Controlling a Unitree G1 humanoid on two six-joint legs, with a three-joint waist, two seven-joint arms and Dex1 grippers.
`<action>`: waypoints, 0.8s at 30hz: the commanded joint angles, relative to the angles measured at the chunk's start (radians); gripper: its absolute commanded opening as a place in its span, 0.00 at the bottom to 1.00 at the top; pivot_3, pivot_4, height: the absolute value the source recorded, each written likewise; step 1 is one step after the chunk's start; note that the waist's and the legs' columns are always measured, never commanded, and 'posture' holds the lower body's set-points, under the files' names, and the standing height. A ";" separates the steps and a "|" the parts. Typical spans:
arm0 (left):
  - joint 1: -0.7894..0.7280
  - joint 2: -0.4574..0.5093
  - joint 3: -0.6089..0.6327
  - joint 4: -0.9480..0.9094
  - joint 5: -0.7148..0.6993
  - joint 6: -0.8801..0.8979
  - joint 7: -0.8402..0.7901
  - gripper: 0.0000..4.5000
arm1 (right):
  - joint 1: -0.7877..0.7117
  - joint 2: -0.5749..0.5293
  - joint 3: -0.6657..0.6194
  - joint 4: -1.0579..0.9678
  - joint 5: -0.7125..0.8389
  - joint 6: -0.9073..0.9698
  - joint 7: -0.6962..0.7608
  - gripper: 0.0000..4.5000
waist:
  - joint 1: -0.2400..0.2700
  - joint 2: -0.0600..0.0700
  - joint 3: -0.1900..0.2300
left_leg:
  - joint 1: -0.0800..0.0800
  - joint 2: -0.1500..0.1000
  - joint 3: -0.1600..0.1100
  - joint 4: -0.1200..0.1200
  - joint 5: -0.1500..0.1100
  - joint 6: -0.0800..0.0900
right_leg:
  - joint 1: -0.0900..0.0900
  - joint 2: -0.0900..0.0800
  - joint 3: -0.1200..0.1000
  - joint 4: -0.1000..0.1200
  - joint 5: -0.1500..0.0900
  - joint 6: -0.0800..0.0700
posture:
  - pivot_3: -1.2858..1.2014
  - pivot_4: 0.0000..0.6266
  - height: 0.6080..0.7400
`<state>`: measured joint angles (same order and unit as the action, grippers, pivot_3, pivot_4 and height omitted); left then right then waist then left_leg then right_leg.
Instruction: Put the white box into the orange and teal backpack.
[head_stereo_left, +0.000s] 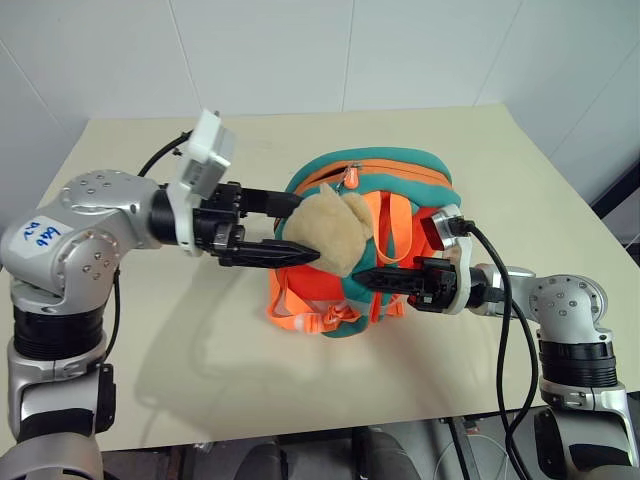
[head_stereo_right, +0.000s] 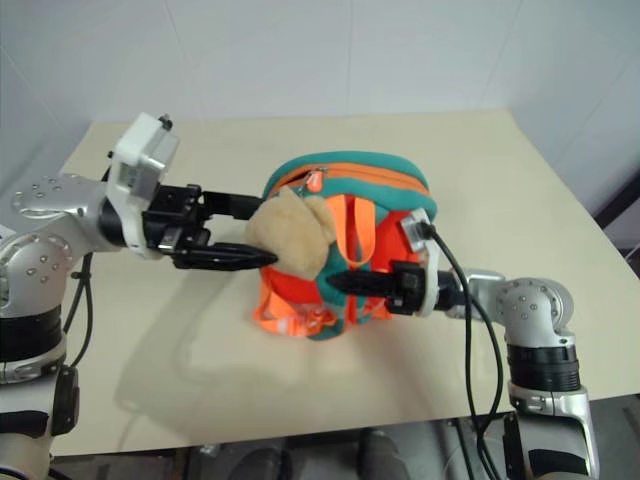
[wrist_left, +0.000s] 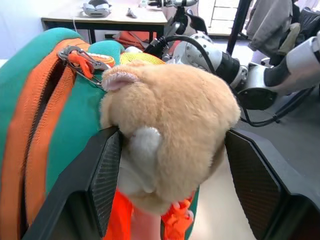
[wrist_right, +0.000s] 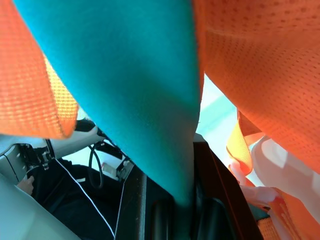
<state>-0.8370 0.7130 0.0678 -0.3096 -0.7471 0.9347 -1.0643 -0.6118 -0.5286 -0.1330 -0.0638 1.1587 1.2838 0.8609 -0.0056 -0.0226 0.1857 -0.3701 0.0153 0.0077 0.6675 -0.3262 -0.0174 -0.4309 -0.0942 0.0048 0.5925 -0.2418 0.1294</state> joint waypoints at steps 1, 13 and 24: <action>-0.011 -0.028 -0.034 -0.030 0.006 -0.015 0.047 0.75 | -0.012 0.010 -0.003 -0.018 0.015 -0.009 0.011 0.12 | 0.002 0.000 0.000 | 0.000 0.000 0.000 0.000 0.000 0.000 | 0.000 0.000 0.000 0.000 0.000 0.000 | 0.52 0.24 1.00; -0.022 0.083 0.032 0.058 0.000 -0.049 -0.011 0.18 | 0.005 0.008 -0.018 -0.032 0.026 -0.002 -0.011 0.12 | 0.001 0.000 0.000 | 0.000 0.000 0.000 0.000 0.000 0.000 | 0.000 0.000 0.000 -0.001 0.000 0.000 | 0.52 0.24 1.00; -0.009 0.261 0.078 0.264 0.078 -0.172 -0.108 0.03 | 0.013 0.012 -0.025 -0.041 0.038 0.002 -0.026 0.12 | 0.000 0.000 0.000 | 0.000 0.000 0.000 0.000 0.000 0.000 | 0.000 0.000 0.000 -0.001 0.000 0.000 | 0.52 0.24 1.00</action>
<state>-0.8453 0.9413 0.0901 -0.0848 -0.6984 0.7965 -1.1711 -0.6066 -0.5169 -0.1360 -0.0745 1.1711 1.2858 0.8376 -0.0057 -0.0226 0.1857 -0.3703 0.0151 0.0082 0.6668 -0.3262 -0.0175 -0.4312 -0.0942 0.0046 0.5912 -0.2418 0.1294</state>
